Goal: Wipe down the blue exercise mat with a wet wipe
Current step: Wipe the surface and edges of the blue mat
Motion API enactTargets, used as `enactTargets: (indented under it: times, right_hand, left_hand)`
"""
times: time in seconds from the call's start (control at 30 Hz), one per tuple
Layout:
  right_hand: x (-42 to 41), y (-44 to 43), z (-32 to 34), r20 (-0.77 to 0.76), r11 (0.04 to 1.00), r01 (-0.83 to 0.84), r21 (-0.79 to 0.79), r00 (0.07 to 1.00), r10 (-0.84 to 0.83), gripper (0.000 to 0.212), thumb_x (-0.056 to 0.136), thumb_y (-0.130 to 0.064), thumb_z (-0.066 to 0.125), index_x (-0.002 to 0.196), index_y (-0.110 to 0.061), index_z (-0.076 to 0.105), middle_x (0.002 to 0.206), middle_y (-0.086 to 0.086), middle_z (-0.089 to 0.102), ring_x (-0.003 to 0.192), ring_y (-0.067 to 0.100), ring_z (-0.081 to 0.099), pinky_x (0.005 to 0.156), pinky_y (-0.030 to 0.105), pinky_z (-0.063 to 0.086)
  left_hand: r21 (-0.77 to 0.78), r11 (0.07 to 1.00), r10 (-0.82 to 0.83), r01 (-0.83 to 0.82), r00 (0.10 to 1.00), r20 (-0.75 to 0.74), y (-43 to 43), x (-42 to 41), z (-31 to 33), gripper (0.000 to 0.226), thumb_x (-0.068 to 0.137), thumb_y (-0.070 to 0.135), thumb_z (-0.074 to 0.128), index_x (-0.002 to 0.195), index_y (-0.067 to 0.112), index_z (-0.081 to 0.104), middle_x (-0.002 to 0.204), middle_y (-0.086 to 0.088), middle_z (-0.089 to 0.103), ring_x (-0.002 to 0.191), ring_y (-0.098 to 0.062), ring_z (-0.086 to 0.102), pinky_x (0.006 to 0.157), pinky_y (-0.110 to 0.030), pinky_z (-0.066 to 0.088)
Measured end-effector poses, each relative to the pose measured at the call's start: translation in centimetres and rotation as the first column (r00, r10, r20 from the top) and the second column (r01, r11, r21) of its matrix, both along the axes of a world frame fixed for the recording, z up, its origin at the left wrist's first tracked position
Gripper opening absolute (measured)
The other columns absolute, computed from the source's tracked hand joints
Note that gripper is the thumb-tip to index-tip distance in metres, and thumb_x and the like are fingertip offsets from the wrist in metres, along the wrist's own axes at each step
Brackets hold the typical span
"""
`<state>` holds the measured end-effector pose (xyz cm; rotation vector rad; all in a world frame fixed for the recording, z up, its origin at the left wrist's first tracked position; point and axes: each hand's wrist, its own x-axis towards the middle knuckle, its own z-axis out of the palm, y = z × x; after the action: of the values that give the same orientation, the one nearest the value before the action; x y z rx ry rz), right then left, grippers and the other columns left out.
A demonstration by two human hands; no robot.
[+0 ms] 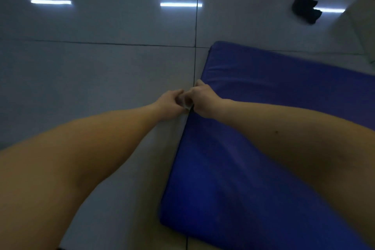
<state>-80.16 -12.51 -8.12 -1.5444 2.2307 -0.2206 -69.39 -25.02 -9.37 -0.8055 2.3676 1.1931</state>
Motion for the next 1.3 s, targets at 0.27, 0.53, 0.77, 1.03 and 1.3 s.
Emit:
enactTargets:
  times: [0.27, 0.53, 0.77, 1.03, 1.3]
  right_hand:
    - [5.2, 1.9, 0.5, 0.042, 0.998, -0.064, 0.030, 0.997, 0.063, 0.030, 0.093, 0.003, 0.049, 0.102, -0.018, 0.068, 0.103, 0.000, 0.063, 0.104, 0.019, 0.044, 0.091, 0.036, 0.046]
    - [10.5, 5.2, -1.3, 0.001, 0.924, -0.383, -0.007, 0.924, 0.383, 0.028, 0.094, -0.008, 0.056, 0.112, -0.025, 0.069, 0.117, -0.006, 0.062, 0.105, 0.017, 0.046, 0.096, 0.035, 0.044]
    - [7.3, 3.8, -0.2, -0.272, 0.980, -0.193, 0.054, 0.941, 0.201, 0.029, 0.100, -0.008, 0.046, 0.111, -0.019, 0.070, 0.111, -0.002, 0.061, 0.104, 0.020, 0.047, 0.094, 0.030, 0.043]
    - [13.7, 6.4, -0.6, -0.111, 0.854, -0.505, 0.125, 0.848, 0.518, 0.021, 0.097, -0.020, 0.055, 0.115, -0.023, 0.067, 0.114, -0.006, 0.061, 0.104, 0.018, 0.043, 0.096, 0.034, 0.040]
    - [11.5, 5.0, 0.0, -0.202, 0.963, -0.241, 0.123, 0.944, 0.262, 0.020, 0.098, -0.014, 0.050, 0.102, -0.023, 0.068, 0.103, -0.003, 0.061, 0.093, 0.019, 0.042, 0.086, 0.038, 0.048]
  left_hand:
    - [-0.209, 0.978, -0.012, 0.016, 1.000, 0.024, -0.1, 6.3, 0.6, 0.032, 0.089, 0.008, 0.057, 0.120, 0.010, 0.066, 0.113, -0.009, 0.067, 0.104, -0.026, 0.063, 0.094, -0.039, 0.052]
    - [-0.196, 0.966, -0.155, 0.171, 0.983, 0.095, 1.0, 8.8, 1.9, 0.030, 0.093, 0.011, 0.058, 0.122, 0.011, 0.067, 0.117, -0.006, 0.068, 0.095, -0.016, 0.061, 0.090, -0.027, 0.051]
    - [-0.172, 0.954, -0.210, 0.246, 0.957, 0.200, 1.9, 9.2, 2.7, 0.028, 0.095, 0.013, 0.058, 0.122, 0.012, 0.067, 0.117, -0.006, 0.067, 0.091, -0.019, 0.065, 0.087, -0.032, 0.055]
    - [-0.177, 0.952, -0.206, 0.251, 0.949, 0.240, 2.1, 9.6, 4.1, 0.028, 0.096, 0.011, 0.057, 0.123, 0.012, 0.066, 0.112, -0.009, 0.069, 0.091, -0.021, 0.070, 0.088, -0.037, 0.059]
    - [-0.221, 0.872, -0.342, 0.436, 0.868, 0.360, 2.8, 10.1, 5.3, 0.035, 0.097, 0.015, 0.054, 0.131, 0.010, 0.063, 0.128, -0.010, 0.064, 0.112, -0.026, 0.063, 0.094, -0.033, 0.051]
